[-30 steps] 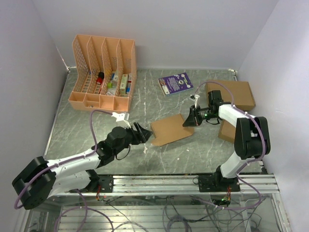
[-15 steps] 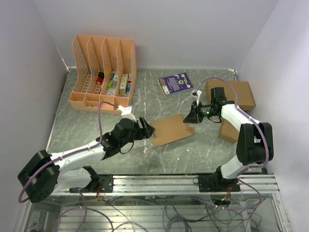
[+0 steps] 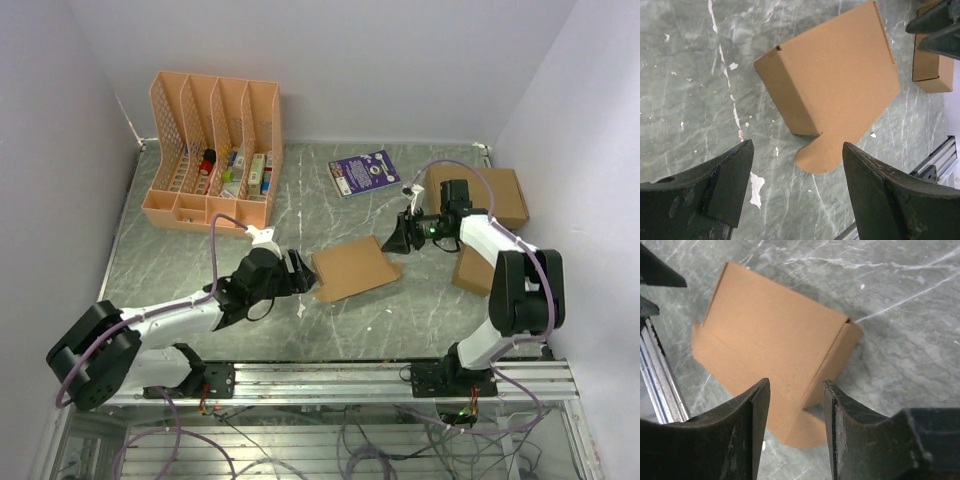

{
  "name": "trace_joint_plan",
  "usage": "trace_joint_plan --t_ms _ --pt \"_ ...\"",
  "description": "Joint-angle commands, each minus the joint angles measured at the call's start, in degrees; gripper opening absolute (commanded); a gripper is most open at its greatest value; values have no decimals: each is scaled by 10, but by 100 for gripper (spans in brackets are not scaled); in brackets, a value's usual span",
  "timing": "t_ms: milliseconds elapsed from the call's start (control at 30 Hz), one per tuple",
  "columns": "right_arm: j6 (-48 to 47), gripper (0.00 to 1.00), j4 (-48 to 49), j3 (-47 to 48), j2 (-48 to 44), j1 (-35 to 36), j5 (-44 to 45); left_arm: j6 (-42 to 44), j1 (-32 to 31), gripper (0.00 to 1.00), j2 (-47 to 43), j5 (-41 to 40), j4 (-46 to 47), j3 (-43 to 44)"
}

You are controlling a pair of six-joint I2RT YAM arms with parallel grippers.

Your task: Fold the paper box

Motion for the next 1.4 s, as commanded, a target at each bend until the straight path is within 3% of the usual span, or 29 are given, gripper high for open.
trace_joint_plan --t_ms 0,267,733,1133,1367 --pt "22 46 -1 51 74 -4 4 -30 21 83 17 60 116 -19" --pt "17 44 -22 82 148 -4 -36 -53 41 96 61 88 212 -55" --pt "41 25 -30 79 195 -31 -78 -93 49 95 166 124 308 -57" --pt "58 20 -23 71 228 -50 -79 -144 47 96 195 105 347 -83" --pt "60 20 -26 72 242 -58 -74 -181 46 97 230 91 421 -98"
